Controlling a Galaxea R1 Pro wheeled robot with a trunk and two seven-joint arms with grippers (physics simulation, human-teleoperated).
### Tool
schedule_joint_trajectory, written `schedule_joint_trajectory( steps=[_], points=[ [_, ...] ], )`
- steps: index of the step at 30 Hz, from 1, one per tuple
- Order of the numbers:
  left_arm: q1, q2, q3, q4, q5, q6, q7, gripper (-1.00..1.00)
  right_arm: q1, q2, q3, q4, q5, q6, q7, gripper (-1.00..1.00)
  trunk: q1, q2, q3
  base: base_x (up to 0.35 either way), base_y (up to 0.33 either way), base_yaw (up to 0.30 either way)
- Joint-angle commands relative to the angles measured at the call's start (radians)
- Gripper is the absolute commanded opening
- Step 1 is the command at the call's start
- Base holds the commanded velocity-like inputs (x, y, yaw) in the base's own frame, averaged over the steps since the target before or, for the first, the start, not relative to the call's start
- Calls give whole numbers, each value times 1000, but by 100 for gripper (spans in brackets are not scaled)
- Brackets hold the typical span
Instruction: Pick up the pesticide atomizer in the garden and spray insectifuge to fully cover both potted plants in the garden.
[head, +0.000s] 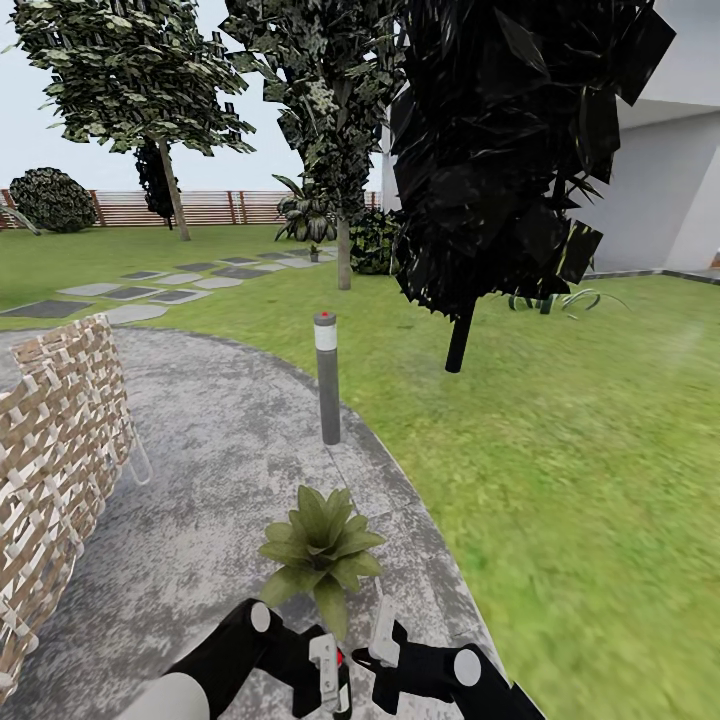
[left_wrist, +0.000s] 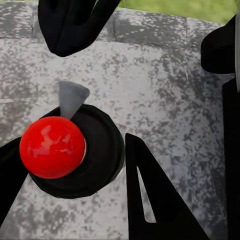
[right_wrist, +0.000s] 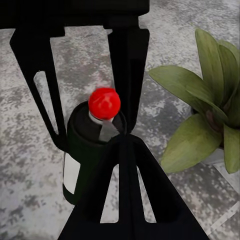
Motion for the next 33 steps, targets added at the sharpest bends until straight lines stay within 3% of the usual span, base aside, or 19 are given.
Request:
schedule_joint_trajectory(
  steps=[1, 16, 20, 23, 33],
  points=[
    [0, -3, 0, -1, -9, -10, -1, -100, 0, 0, -1, -1, 10, -6, 0, -100, 0, 0, -1, 0, 0, 0],
    [0, -14, -1, -2, -9, -10, 2, -100, 0, 0, -1, -1, 10, -6, 0, -100, 0, 0, -1, 0, 0, 0],
    [7, 23, -3, 2, -15, -10, 4, -100, 0, 0, -1, 0, 11, -6, 0, -100, 0, 0, -1, 0, 0, 0],
    [13, 71, -4, 2, -15, -11, 4, -100, 0, 0, -1, 0, 11, -6, 0, -100, 0, 0, -1, 0, 0, 0],
    [15, 195, -2, 6, -15, -12, 5, -100, 0, -6, -3, 4, 18, -6, -2, -100, 0, 0, -1, 0, 0, 0]
  ],
)
